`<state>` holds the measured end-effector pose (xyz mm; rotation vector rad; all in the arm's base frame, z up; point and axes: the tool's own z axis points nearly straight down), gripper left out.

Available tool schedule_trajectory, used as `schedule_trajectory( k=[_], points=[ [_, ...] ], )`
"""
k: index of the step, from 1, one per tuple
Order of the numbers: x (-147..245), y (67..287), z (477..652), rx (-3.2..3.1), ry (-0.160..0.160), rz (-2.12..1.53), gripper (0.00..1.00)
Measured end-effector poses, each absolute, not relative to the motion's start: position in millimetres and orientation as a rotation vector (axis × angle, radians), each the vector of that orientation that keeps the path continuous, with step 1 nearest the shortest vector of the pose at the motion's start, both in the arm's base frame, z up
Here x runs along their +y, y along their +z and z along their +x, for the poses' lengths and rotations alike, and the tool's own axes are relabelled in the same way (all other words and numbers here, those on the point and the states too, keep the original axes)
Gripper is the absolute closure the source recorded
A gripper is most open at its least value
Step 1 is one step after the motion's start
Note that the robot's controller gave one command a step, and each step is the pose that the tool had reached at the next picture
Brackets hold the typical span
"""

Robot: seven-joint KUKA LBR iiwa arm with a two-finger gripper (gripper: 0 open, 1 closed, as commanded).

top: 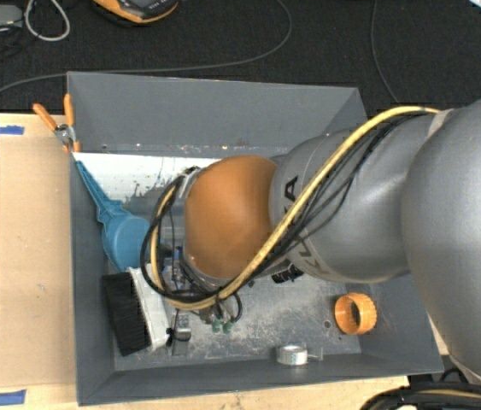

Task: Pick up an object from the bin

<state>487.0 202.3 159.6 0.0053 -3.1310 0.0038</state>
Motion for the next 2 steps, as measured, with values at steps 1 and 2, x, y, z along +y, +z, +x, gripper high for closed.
schedule_trajectory(
  k=[1, 2],
  points=[
    [201, 164, 489.9, -3.139, 0.001, -0.004, 0.00],
    [202, 72, 580.3, -3.139, 0.004, 0.062, 0.00]
  ],
)
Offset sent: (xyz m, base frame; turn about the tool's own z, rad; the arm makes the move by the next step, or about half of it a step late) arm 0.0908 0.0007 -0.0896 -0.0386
